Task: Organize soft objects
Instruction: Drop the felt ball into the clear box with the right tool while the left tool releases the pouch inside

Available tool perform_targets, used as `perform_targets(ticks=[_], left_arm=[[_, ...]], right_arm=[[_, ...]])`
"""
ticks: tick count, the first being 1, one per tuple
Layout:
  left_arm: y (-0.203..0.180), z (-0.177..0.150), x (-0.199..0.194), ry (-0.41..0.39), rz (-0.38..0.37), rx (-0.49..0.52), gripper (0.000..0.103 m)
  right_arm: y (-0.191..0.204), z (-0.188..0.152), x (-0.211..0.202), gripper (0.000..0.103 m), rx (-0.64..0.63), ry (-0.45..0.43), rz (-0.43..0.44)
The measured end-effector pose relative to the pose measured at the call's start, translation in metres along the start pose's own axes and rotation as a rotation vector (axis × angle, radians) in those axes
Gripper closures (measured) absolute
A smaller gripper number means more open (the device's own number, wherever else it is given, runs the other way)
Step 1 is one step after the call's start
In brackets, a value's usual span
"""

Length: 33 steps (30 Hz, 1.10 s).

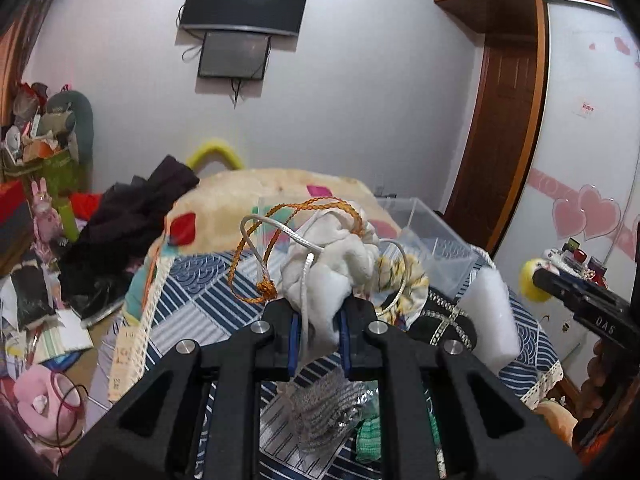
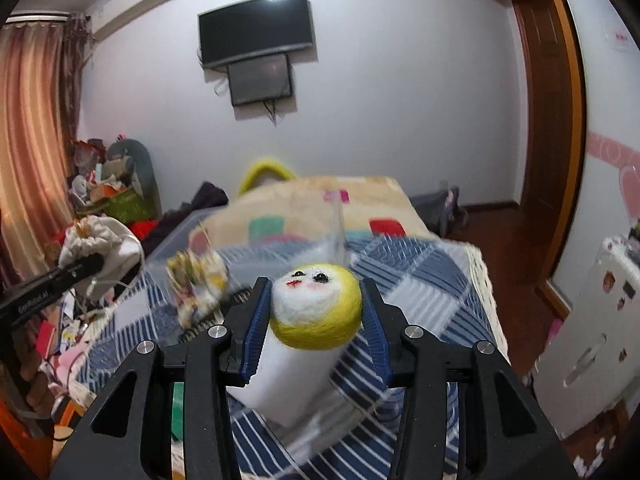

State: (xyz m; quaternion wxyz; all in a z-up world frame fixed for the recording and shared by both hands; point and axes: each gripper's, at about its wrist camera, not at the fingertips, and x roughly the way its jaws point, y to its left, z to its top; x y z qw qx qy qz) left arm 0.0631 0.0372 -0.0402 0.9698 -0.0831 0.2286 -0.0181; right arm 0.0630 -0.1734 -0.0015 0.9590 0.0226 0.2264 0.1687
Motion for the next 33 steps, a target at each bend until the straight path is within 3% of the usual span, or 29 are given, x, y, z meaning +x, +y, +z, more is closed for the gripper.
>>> perform_targets(ticks=[5,11,20,33], left_arm=[[-0.001,0.019,-0.004,-0.032,0.0,0.011,0.088],[-0.003,0.039,0.005,-0.044,-0.003,0.029,0.088],[0.002,0.059,0.044,0.007,-0.008,0.039,0.088],[0.004,0.047,0.123,0.194,-0.031,0.034,0.088]], right_arm=[[0.022,0.017,0.003,0.062,-0.054,-0.06,0.013],[0.032,0.031,0.025,0.062,-0.094,-0.071,0.045],[0.029,0.042,0.072,0.062,-0.103,0.02,0.088],[0.019,0.036,0.122,0.062,-0.157,0.226,0.059]])
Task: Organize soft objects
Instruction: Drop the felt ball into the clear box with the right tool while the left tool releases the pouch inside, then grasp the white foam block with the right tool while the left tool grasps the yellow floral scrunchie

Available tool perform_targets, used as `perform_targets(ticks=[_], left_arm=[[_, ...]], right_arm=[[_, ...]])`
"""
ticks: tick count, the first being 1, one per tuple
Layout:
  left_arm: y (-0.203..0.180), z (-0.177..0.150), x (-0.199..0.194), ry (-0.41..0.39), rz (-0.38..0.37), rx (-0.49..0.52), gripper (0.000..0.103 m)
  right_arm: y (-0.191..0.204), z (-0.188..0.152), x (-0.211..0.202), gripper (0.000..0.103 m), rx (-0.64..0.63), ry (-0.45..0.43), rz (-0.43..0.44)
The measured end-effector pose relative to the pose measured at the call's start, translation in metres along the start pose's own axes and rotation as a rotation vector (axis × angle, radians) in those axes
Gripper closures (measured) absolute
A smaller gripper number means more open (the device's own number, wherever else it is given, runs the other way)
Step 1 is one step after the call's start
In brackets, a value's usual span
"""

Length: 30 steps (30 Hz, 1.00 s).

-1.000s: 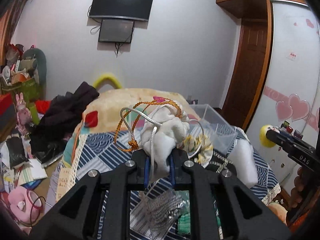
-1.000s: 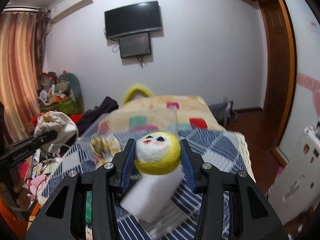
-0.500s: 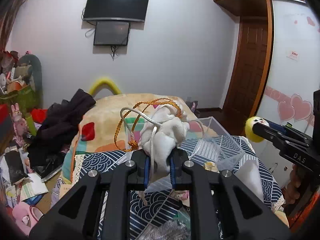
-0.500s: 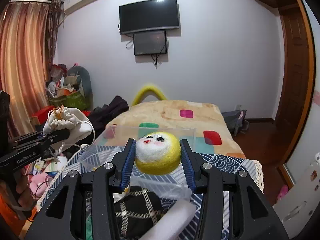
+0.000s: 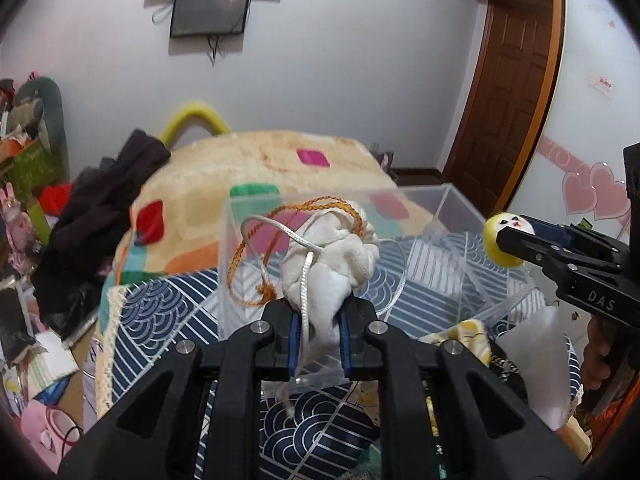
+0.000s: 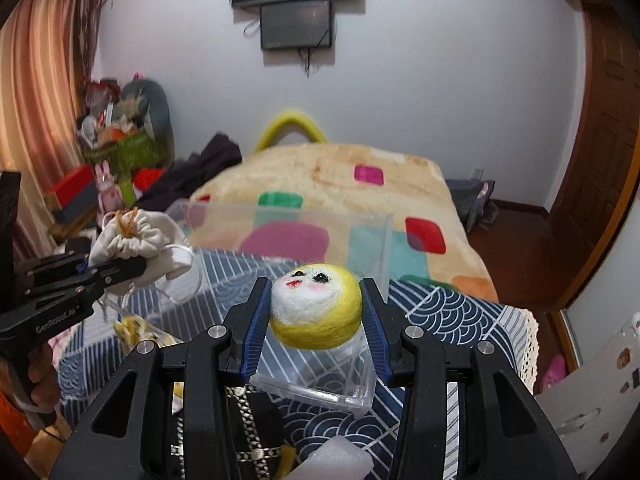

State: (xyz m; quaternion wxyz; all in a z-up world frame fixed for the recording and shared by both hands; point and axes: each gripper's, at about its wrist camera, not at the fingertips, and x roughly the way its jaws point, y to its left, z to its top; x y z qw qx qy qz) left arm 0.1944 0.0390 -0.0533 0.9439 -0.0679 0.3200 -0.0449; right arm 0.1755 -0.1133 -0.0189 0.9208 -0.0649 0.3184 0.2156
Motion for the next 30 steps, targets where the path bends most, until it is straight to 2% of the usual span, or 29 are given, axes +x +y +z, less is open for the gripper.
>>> perform_targets(ticks=[4,8,12,15,17,21,23,27,30], left_arm=[[0.001,-0.003,0.019,0.059,-0.004,0.006,0.088],[0.0,-0.006,0.028,0.085,-0.002,0.016,0.088],[0.0,-0.009,0.031,0.106,0.008,0.016,0.085],[-0.002,-0.01,0.03,0.106,0.028,0.025,0.074],[-0.003,-0.01,0.026,0.101,0.033,0.026,0.069],[-0.005,-0.01,0.014,0.076,0.032,0.025,0.059],[-0.006,-0.01,0.005,0.056,0.044,0.031,0.048],[-0.012,-0.008,-0.018,-0.014,0.081,0.058,0.037],[-0.02,-0.005,-0.039,-0.071,0.1,0.095,0.022]], right_arm=[[-0.001,-0.002,0.01,0.062,-0.017,0.061,0.006],[-0.004,-0.002,0.019,0.061,-0.025,0.107,-0.001],[-0.004,-0.003,0.018,0.059,-0.033,0.122,0.001],[-0.002,0.0,0.013,0.054,-0.048,0.109,-0.011],[0.001,0.001,0.004,0.04,-0.057,0.079,-0.03],[0.007,0.007,-0.012,0.029,-0.072,0.013,-0.063],[0.009,0.009,-0.02,0.021,-0.073,-0.015,-0.074],[0.017,0.01,-0.035,0.02,-0.085,-0.065,-0.091],[0.019,0.009,-0.045,0.017,-0.076,-0.095,-0.092]])
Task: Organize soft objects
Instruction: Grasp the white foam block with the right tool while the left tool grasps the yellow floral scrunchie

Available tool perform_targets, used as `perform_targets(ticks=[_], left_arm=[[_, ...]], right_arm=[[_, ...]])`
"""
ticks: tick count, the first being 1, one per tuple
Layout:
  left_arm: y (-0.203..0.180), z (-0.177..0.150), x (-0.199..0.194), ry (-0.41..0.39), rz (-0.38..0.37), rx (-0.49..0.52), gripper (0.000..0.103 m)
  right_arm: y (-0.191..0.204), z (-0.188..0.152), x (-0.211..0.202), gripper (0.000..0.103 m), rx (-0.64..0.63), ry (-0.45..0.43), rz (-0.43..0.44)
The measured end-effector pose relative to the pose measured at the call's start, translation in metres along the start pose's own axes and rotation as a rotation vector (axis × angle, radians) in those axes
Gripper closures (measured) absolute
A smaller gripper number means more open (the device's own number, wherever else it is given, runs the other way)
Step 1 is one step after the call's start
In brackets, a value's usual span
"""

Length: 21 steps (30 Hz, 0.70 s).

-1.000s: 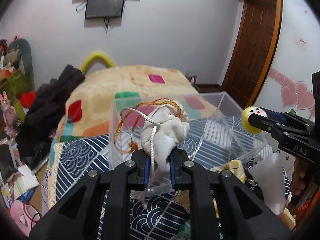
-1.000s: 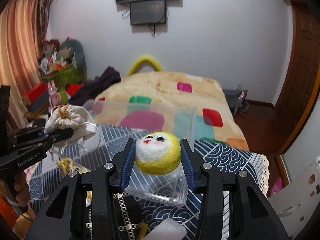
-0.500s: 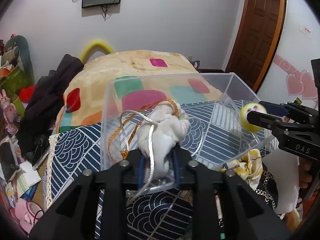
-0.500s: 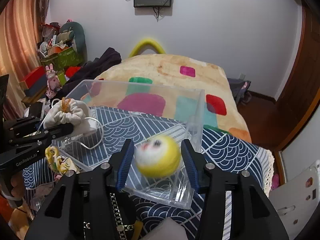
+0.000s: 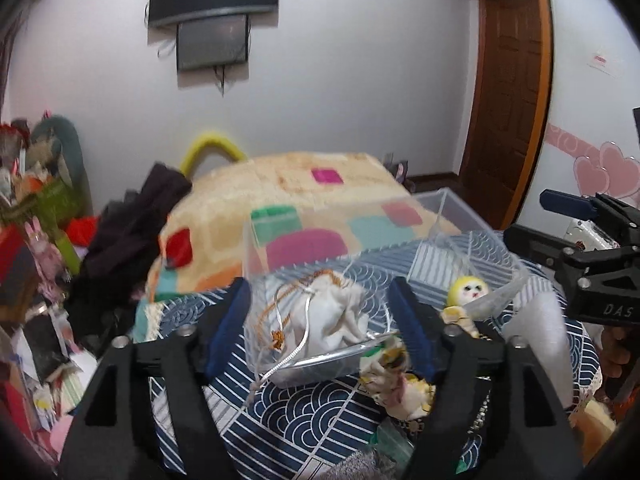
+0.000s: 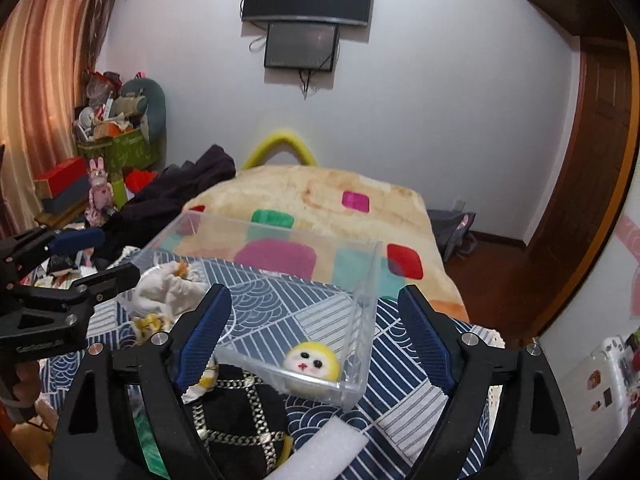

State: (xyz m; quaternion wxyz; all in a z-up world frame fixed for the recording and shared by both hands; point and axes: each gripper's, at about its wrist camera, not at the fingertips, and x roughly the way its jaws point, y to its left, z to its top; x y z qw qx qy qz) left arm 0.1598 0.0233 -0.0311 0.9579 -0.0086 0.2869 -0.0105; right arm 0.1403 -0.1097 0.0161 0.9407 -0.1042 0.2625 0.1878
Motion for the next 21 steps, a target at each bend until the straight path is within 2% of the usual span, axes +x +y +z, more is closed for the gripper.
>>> perform_targets(ticks=[2,5,8,16,21], left_arm=[[-0.004,0.001,-0.013,-0.032,-0.001,0.016,0.011],[-0.007,-0.001,-0.029,-0.068,-0.001,0.021,0.008],[-0.007,-0.006,-0.036,-0.069,-0.014,0.01,0.007],[-0.008,-0.038,-0.021,0.021,-0.049,-0.036,0.007],[-0.023,-0.048,0.001,0.086,-0.074,-0.03,0.007]], right_arm=[[-0.001,-0.003,-0.007,0.008,0.016,-0.02,-0.001],[0.0,-0.013,-0.013,0.005,0.031,-0.03,-0.004],[0.003,-0.026,-0.015,0.005,0.033,-0.022,-0.021],[0.002,-0.071,-0.008,0.005,0.043,0.069,-0.044],[-0.013,-0.091,-0.01,0.005,0.059,0.11,-0.054]])
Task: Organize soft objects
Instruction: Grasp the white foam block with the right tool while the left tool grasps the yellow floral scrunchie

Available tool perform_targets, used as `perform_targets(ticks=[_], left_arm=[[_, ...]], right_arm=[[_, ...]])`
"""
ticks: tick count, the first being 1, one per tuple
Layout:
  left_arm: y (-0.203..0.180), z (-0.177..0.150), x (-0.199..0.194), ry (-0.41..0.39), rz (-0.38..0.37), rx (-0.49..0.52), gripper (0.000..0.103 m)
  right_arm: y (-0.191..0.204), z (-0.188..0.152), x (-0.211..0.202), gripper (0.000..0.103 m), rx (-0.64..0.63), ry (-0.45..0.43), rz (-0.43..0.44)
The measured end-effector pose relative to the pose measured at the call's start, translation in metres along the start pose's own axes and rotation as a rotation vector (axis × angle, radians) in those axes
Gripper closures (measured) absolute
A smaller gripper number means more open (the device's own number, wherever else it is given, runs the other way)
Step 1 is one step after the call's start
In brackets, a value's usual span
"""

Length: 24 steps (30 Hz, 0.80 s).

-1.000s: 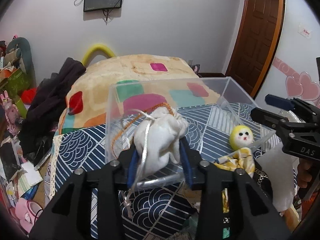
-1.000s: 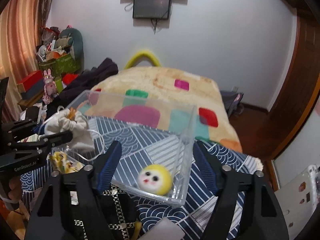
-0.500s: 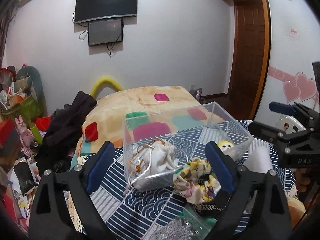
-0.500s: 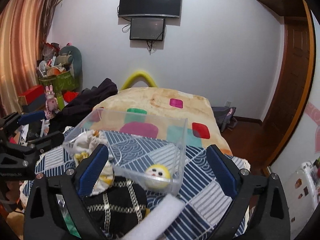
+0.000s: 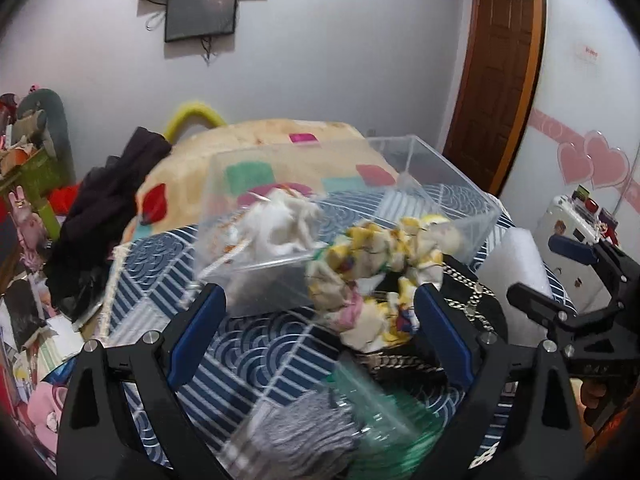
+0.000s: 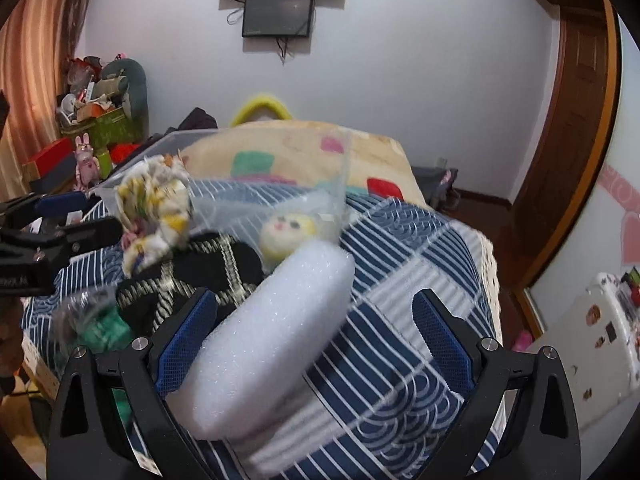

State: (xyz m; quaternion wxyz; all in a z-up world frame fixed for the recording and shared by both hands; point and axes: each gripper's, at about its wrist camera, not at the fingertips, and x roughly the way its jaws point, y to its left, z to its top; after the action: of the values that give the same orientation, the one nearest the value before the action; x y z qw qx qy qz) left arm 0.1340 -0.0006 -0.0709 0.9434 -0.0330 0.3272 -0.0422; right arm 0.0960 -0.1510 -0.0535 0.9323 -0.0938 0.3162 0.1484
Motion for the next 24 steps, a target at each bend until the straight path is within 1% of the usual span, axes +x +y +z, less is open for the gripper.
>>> perform_targets(ticks=[4,6,9,11,12,14,15,17,18,19,20,21,23,24], left_arm=[[-0.015,0.001,0.012,0.024,-0.034,0.014,0.006],[-0.019,0.002,0.02,0.047,-0.051,0.013,0.006],[-0.025,0.002,0.032,0.087,-0.065,0.012,0.006],[-0.028,0.002,0.036,0.091,-0.061,0.012,0.007],[-0.028,0.002,0.037,0.088,-0.062,0.011,0.008],[-0.03,0.003,0.036,0.074,-0.057,0.016,0.028],[-0.032,0.003,0.035,0.064,-0.049,0.026,0.032],[-0.037,0.002,0.032,0.056,-0.04,0.064,0.048],[-0.038,0.001,0.031,0.054,-0.041,0.074,0.053],[-0.039,0.0,0.029,0.052,-0.038,0.085,0.065],[-0.039,-0.001,0.028,0.051,-0.037,0.09,0.074],[-0.039,-0.002,0.027,0.053,-0.04,0.091,0.077],[-0.034,-0.003,0.024,0.057,-0.059,0.073,0.088],[-0.031,-0.004,0.022,0.054,-0.063,0.063,0.091]], right_arm=[[-0.017,-0.006,-0.012,0.006,0.041,-0.008,-0.004],[-0.022,-0.01,-0.015,0.007,0.059,-0.005,0.008],[-0.027,-0.017,-0.018,0.025,0.088,0.011,0.054],[-0.026,-0.019,-0.014,0.05,0.092,0.038,0.078],[-0.025,-0.021,-0.012,0.054,0.09,0.053,0.089],[-0.023,-0.023,-0.013,0.056,0.096,0.042,0.09],[-0.022,-0.023,-0.014,0.056,0.096,0.038,0.095],[-0.02,-0.021,-0.018,0.059,0.098,0.026,0.099],[-0.019,-0.02,-0.02,0.059,0.094,0.018,0.096],[-0.018,-0.019,-0.023,0.06,0.089,0.005,0.091],[-0.018,-0.019,-0.025,0.062,0.086,-0.006,0.085],[-0.017,-0.017,-0.029,0.062,0.082,-0.017,0.081],[-0.017,-0.014,-0.036,0.063,0.077,-0.042,0.067],[-0.017,-0.012,-0.039,0.063,0.072,-0.054,0.057]])
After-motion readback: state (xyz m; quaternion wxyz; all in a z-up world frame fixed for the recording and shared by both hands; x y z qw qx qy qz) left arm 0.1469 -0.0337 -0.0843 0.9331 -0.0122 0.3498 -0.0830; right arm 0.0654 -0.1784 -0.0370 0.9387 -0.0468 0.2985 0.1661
